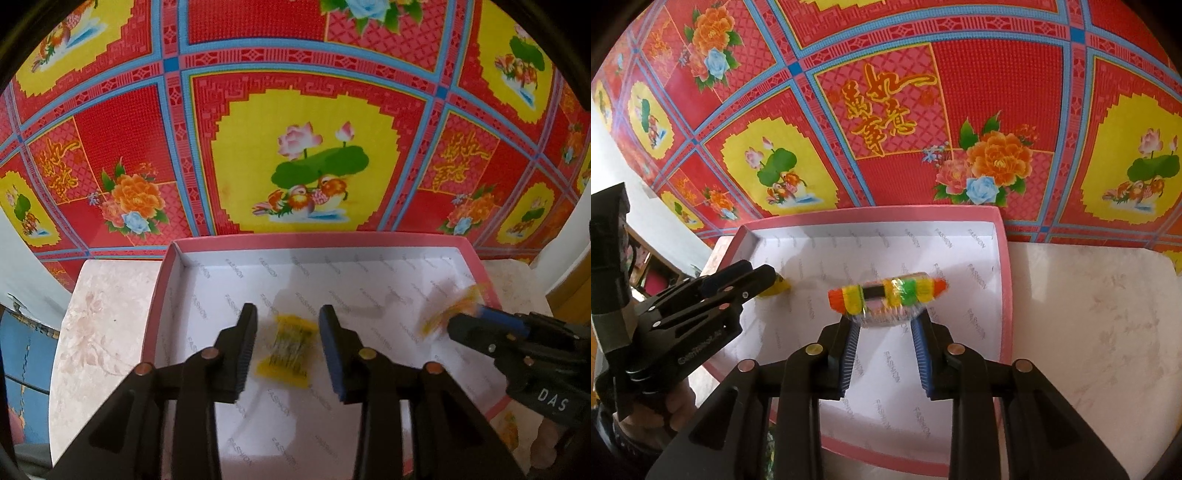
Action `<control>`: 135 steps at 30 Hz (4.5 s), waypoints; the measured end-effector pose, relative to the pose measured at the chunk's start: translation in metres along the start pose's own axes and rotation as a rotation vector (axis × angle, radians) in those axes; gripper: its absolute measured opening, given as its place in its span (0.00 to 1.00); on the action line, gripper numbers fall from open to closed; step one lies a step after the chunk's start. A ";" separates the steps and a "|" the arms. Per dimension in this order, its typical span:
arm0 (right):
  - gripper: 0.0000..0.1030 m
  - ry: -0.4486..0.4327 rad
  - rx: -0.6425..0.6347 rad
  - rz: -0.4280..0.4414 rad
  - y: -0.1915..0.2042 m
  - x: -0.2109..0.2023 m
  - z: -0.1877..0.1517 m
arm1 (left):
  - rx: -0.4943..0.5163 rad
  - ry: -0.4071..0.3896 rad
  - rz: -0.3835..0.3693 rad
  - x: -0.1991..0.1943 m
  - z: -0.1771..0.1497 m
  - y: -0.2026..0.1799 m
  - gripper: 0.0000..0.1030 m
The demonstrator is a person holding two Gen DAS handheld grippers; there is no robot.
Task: Organize snacks
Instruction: 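Open the left tool to drop the packet while the right tool releases the candy stick, then withdraw both tools from the box back toward the remaining snacks, then grasp another yellow packet with the left tool while the right tool grasps the orange jelly candy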
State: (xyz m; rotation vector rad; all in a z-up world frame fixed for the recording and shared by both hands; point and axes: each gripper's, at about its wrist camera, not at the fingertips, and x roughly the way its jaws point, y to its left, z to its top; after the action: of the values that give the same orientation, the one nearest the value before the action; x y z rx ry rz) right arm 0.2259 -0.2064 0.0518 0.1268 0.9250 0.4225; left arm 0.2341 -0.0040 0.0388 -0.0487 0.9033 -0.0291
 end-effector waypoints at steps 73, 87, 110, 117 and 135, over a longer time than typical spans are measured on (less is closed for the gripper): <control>0.43 -0.037 0.102 -0.044 0.009 -0.114 -0.133 | -0.012 0.120 -0.058 -0.100 -0.122 0.002 0.44; 0.43 -0.021 0.134 -0.052 -0.004 -0.110 -0.141 | 0.023 0.152 -0.076 -0.087 -0.132 -0.011 0.44; 0.43 0.028 0.140 -0.081 -0.014 -0.094 -0.152 | 0.025 0.120 -0.083 -0.082 -0.140 -0.004 0.27; 0.43 0.036 0.141 -0.097 -0.014 -0.083 -0.155 | 0.033 0.113 -0.083 -0.083 -0.141 -0.004 0.27; 0.24 -0.002 0.108 -0.114 -0.009 -0.084 -0.155 | 0.033 0.084 -0.122 -0.093 -0.139 -0.003 0.25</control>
State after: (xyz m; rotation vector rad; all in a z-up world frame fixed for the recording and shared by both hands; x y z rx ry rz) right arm 0.0609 -0.2602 0.0190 0.1718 0.9484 0.2672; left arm 0.0671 -0.0067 0.0260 -0.0727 0.9827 -0.1605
